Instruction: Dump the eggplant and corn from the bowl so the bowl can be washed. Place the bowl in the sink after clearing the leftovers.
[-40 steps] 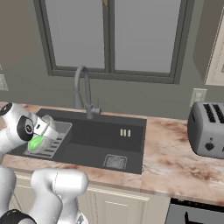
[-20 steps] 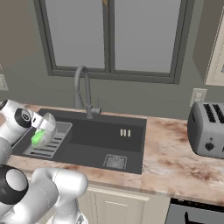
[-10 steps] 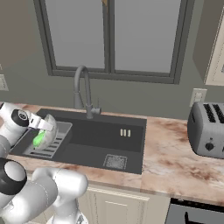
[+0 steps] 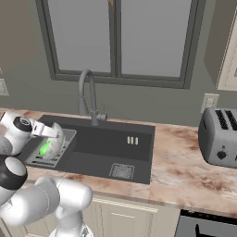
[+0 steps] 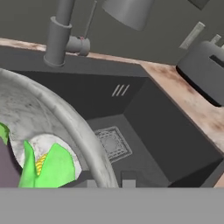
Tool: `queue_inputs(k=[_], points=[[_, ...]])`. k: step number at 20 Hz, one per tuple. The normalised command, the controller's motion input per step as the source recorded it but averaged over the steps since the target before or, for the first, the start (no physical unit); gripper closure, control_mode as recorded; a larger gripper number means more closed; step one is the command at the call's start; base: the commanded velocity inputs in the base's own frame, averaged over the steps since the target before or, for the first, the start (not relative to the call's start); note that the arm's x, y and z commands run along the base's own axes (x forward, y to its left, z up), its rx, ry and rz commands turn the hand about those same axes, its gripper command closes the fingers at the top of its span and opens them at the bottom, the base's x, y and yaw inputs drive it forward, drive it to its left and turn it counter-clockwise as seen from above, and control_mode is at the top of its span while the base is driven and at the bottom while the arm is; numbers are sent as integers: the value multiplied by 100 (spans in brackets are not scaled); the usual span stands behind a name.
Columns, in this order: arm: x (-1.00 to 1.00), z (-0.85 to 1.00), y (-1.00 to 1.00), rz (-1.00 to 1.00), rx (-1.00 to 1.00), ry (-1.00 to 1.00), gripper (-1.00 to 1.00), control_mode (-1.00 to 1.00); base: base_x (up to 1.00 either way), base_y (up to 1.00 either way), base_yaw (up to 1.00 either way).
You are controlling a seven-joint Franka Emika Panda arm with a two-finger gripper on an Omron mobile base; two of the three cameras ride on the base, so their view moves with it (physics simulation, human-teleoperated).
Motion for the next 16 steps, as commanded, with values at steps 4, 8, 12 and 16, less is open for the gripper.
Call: queue_inputs(k=[4,8,12,16], points=[[4,-1,39,0,-19,0,100,-100,0,0,0],[1,0,22,0,-12,1,100,-100,0,0,0],[0,0,23,0,-11,0,100,-100,0,0,0],[0,0,11,0,-5,0,100,-100,0,0,0]])
